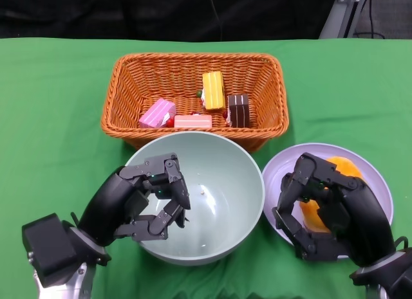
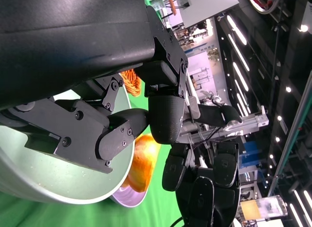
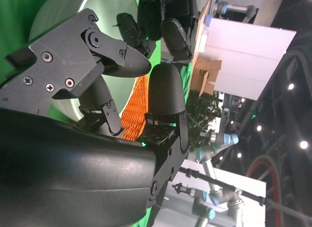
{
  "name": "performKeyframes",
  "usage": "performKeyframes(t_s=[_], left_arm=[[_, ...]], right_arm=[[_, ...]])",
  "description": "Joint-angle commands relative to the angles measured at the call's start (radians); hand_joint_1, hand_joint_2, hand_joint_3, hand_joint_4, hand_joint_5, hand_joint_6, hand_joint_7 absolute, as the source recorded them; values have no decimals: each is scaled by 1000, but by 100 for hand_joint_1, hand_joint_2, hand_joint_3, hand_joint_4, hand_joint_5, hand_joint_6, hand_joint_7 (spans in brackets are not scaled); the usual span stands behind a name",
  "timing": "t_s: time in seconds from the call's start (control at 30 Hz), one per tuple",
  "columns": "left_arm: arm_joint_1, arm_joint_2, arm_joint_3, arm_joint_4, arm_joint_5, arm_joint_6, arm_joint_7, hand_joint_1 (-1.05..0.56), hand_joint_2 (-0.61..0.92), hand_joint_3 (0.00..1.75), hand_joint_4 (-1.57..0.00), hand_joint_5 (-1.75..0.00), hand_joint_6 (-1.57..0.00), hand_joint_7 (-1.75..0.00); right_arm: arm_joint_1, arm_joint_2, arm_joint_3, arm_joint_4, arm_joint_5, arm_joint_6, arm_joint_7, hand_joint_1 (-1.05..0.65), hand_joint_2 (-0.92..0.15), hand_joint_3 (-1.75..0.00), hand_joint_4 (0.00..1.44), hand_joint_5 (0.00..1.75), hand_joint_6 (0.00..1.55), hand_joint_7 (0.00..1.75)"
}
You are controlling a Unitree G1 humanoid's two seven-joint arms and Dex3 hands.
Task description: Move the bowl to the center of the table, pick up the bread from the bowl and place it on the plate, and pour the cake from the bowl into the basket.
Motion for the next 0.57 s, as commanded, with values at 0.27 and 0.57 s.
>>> performKeyframes(t_s=[0.27,0.57], left_arm=[[7,12,18,-28,-12,27,-8,-16,68,101,-74,-175,-62,-159],[1,8,21,-21,-11,24,-12,-15,66,105,-75,-175,-62,-160]], right_arm=[[11,-13,0,-26,-6,12,-14,-27,-55,-94,78,175,65,153],[7,-15,2,-28,-7,18,-20,-28,-60,-85,77,175,64,153]])
